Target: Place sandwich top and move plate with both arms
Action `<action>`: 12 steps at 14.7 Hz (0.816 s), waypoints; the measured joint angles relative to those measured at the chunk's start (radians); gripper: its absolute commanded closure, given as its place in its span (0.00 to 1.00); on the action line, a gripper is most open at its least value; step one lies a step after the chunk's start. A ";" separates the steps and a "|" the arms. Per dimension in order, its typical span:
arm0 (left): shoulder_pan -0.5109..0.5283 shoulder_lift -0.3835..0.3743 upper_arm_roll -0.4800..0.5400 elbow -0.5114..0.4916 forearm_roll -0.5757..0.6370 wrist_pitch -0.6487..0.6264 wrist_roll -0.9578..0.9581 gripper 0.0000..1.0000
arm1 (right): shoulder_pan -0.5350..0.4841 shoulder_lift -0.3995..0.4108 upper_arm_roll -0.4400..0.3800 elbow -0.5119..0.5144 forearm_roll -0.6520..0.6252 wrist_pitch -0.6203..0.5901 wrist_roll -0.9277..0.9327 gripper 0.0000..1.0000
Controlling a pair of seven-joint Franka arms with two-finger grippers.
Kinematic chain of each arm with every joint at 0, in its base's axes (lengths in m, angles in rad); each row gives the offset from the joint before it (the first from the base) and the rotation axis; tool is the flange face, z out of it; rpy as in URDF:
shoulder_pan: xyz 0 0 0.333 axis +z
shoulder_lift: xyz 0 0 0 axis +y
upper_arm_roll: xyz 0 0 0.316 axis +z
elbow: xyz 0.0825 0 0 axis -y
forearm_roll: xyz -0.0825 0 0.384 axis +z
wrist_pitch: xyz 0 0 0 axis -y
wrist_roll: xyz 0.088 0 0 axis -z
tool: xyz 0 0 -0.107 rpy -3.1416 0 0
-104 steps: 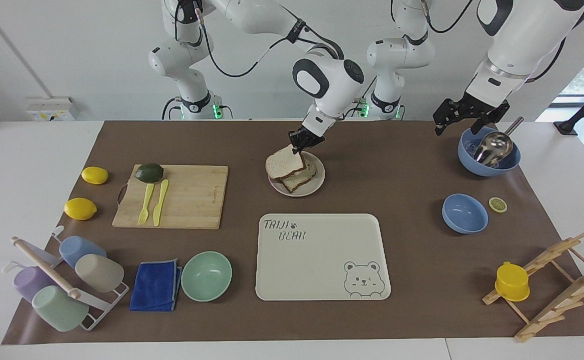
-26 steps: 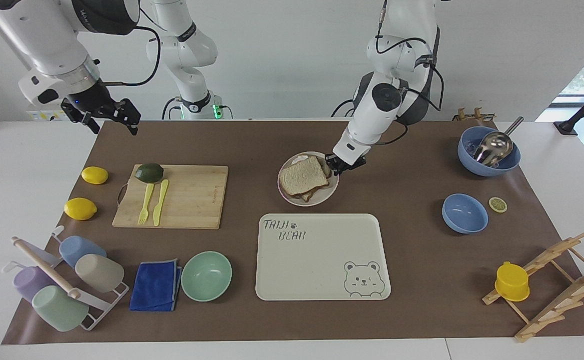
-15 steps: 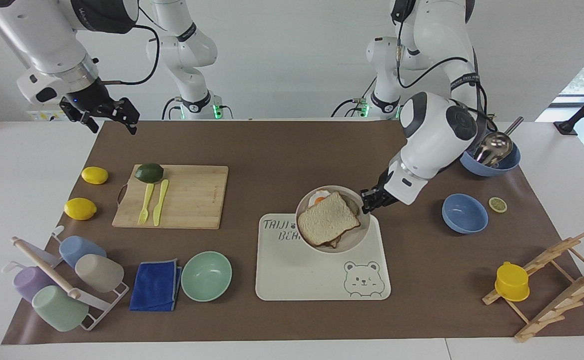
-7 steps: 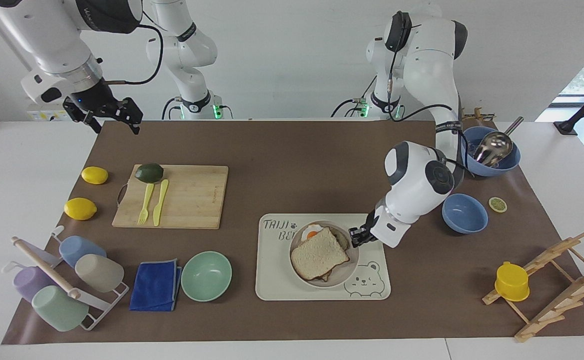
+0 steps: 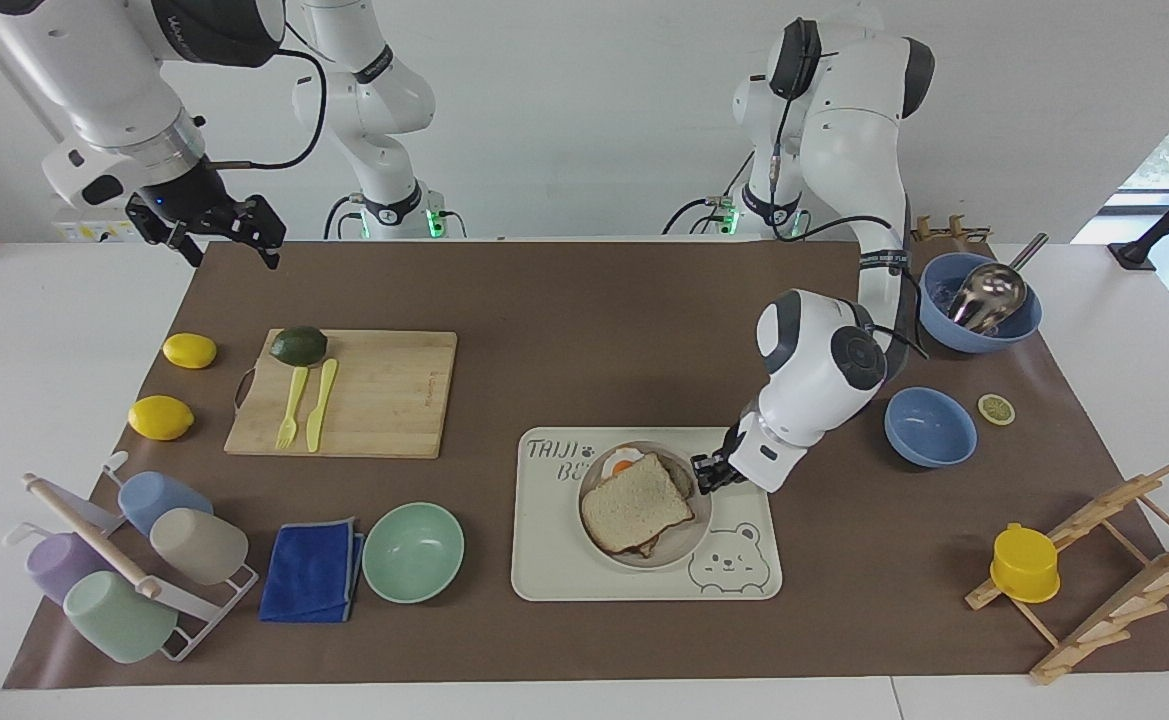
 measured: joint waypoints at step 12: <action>0.041 -0.274 0.129 0.012 0.138 -0.261 0.012 0.00 | 0.000 0.000 0.000 0.000 0.000 0.000 0.000 0.00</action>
